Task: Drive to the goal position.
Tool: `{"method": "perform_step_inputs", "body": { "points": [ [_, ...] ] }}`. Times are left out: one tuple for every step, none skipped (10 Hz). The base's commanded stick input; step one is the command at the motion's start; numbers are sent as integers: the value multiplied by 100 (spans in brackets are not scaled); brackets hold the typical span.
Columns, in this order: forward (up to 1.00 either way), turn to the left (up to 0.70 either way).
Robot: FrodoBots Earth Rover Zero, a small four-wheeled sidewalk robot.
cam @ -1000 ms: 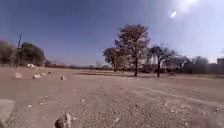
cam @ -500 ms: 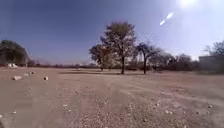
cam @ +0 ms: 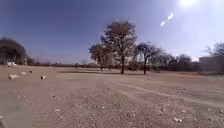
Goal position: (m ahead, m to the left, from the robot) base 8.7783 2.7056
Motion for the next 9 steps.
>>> {"method": "perform_step_inputs", "body": {
  "points": [
    [50,50],
    [50,50],
    [50,50],
    [50,27],
    [50,1],
    [50,0],
    [50,0],
    [50,0],
    [50,0]
  ]
}}
